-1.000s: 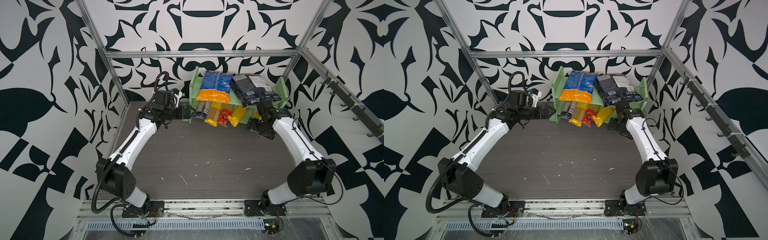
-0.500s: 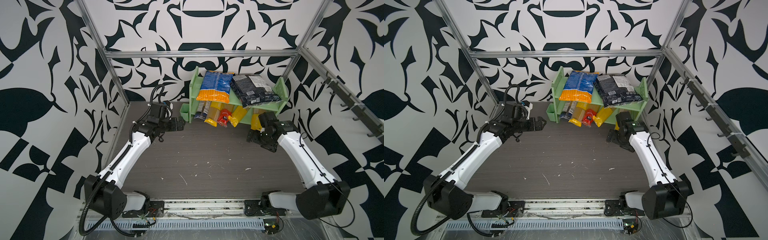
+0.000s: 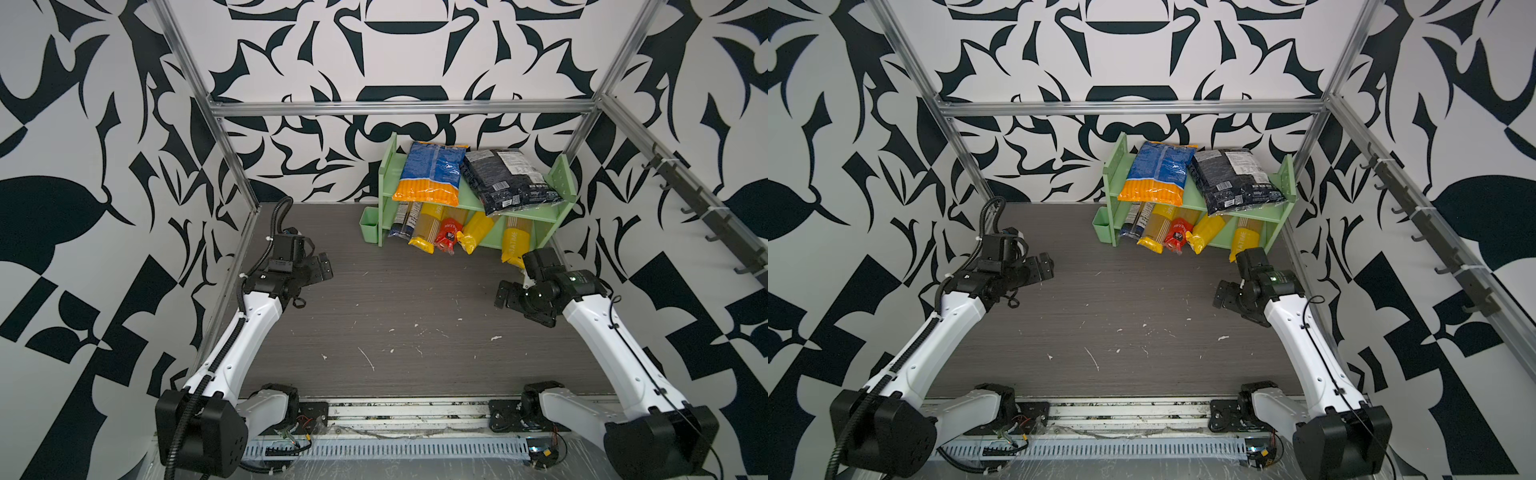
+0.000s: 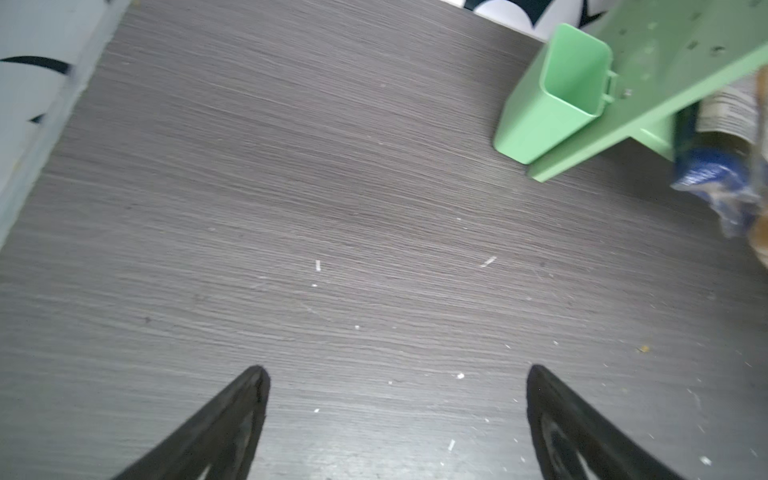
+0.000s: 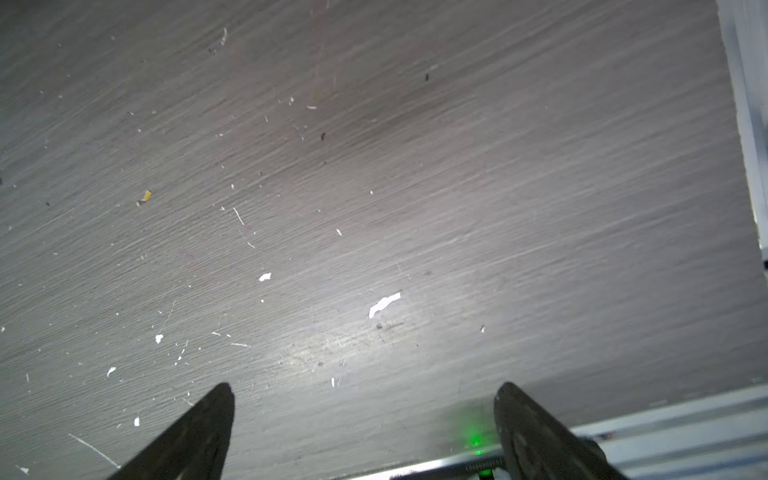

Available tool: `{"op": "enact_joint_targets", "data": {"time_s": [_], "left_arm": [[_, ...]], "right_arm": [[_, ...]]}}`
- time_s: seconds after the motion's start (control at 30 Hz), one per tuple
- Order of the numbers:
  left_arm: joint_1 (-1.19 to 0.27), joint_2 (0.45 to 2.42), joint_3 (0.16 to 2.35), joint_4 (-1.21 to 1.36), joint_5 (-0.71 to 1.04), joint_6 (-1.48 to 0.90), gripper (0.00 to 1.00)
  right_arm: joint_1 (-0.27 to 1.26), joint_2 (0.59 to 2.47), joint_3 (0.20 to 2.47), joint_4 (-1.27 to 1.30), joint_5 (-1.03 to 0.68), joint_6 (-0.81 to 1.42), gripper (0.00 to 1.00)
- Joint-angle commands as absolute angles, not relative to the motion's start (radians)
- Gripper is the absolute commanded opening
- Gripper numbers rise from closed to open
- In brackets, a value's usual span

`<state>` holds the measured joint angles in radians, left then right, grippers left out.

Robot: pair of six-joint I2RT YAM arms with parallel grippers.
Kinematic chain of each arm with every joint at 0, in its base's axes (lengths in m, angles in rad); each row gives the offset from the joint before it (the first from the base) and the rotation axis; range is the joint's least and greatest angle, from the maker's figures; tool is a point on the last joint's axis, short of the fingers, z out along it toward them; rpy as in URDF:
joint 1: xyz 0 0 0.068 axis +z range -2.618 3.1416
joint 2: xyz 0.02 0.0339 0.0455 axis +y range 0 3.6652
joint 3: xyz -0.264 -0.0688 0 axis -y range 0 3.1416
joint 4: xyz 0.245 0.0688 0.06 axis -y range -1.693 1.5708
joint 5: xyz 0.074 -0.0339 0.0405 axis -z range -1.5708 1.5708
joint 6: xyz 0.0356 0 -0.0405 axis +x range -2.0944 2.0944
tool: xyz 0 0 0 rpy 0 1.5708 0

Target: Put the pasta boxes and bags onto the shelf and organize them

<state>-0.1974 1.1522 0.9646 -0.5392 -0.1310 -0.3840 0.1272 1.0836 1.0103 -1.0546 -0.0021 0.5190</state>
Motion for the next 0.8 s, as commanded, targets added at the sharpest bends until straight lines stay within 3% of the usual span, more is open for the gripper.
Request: {"op": "enact_joint_targets", "data": {"time_s": [0.0, 0.57, 0.77], "left_arm": [[-0.186, 1.116, 0.935, -0.507, -0.191, -0.388, 0.99], [-0.121, 0.954, 0.647, -0.184, -0.337, -0.208, 0.99], [-0.067, 0.944, 0.551, -0.057, -0.341, -0.18, 0.99]], "right_arm": [[0.133, 1.042, 0.983, -0.992, 0.005, 0.484, 1.0], [0.132, 0.712, 0.663, -0.546, 0.05, 0.254, 1.0], [0.133, 0.739, 0.566, -0.338, 0.073, 0.17, 1.0]]}}
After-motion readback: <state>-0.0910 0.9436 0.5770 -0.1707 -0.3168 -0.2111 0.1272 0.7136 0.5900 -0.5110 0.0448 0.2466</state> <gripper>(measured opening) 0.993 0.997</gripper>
